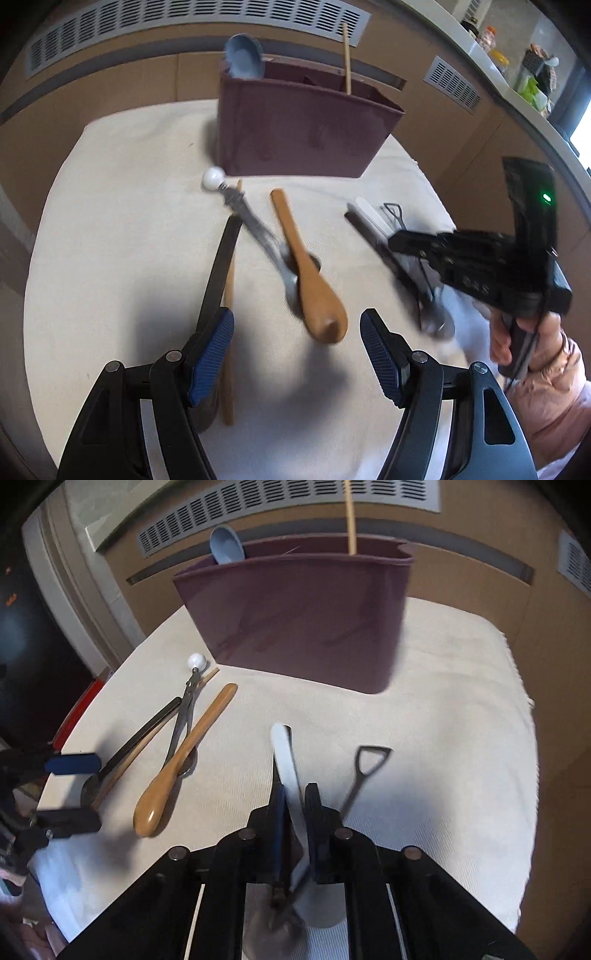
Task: Organize utensils
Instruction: 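Grasp the wooden spoon with the left tool while the right tool grasps the white plastic spoon, then lift the wooden and white spoons over the caddy and release both into it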
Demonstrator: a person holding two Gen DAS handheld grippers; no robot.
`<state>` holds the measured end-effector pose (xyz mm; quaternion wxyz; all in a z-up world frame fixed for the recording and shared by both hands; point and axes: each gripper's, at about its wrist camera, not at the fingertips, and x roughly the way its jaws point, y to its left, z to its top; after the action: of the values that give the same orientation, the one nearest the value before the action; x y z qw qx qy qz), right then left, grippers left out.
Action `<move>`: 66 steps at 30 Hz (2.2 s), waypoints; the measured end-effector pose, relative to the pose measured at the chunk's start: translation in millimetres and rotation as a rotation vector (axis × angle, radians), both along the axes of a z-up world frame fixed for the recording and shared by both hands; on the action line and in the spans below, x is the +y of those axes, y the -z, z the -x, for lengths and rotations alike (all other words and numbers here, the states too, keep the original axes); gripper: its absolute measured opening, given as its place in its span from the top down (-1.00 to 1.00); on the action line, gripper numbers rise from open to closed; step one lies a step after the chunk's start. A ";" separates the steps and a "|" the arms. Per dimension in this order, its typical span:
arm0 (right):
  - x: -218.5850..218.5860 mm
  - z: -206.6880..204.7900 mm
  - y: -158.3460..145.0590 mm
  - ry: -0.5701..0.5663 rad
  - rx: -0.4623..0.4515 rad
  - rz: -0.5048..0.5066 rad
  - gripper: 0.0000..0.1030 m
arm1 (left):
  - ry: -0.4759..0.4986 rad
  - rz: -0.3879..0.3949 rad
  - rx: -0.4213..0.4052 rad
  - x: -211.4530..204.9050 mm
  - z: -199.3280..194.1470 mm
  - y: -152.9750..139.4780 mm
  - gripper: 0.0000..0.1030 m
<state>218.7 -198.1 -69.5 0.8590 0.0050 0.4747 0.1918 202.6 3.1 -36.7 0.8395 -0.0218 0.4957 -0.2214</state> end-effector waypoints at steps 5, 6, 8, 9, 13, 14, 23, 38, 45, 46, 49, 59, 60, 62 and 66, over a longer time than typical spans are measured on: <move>-23.3 24.4 -17.3 0.061 -0.024 -0.095 0.89 | 0.089 -0.086 0.033 -34.8 -42.9 -7.0 0.24; -24.8 26.7 -18.6 0.067 -0.027 -0.105 0.89 | 0.084 -0.104 0.054 -39.8 -53.1 -5.4 0.29; -28.7 32.8 -20.5 0.074 -0.036 -0.111 0.89 | 0.079 -0.163 0.116 -51.5 -75.7 2.4 0.32; -29.8 35.8 -21.0 0.078 -0.041 -0.114 0.89 | 0.072 -0.191 0.145 -55.4 -84.8 7.2 0.35; -34.9 41.9 -20.7 0.088 -0.053 -0.124 0.89 | 0.064 -0.281 0.225 -71.4 -106.0 19.9 0.46; -35.9 42.5 -20.9 0.091 -0.056 -0.127 0.89 | 0.081 -0.300 0.237 -76.8 -107.1 20.8 0.54; -38.6 47.5 -32.7 0.116 -0.117 -0.165 0.89 | 0.047 -0.181 0.057 -73.6 -65.2 5.8 0.80; -12.7 71.5 -83.9 0.095 -0.237 -0.117 0.93 | -0.146 0.100 -0.323 -6.3 29.1 -79.0 0.80; -1.5 87.1 -112.4 0.080 -0.301 -0.058 0.93 | -0.145 0.134 -0.410 0.6 53.5 -106.4 0.80; -0.7 87.9 -122.4 0.077 -0.328 -0.049 0.93 | -0.133 0.144 -0.434 1.4 52.2 -119.6 0.80; -1.4 86.8 -165.9 0.080 -0.438 -0.028 0.93 | -0.117 0.186 -0.514 4.1 42.8 -163.6 0.80; -8.7 14.1 -272.1 0.143 -0.665 -0.045 0.93 | -0.108 0.175 -0.719 4.6 -44.8 -247.3 0.80; -7.5 2.2 -266.4 0.147 -0.647 -0.045 0.93 | -0.107 0.167 -0.711 3.3 -56.5 -241.6 0.80; -4.4 -17.8 -252.4 0.146 -0.603 -0.045 0.93 | -0.106 0.154 -0.679 1.1 -80.0 -226.5 0.80; -3.0 -57.0 -206.9 0.138 -0.473 -0.046 0.93 | -0.096 0.151 -0.555 0.9 -122.2 -180.7 0.80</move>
<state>275.7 -201.2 137.4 0.9569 0.0118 0.2547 0.1392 324.8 4.0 144.0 0.9485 -0.0462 0.2277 -0.2152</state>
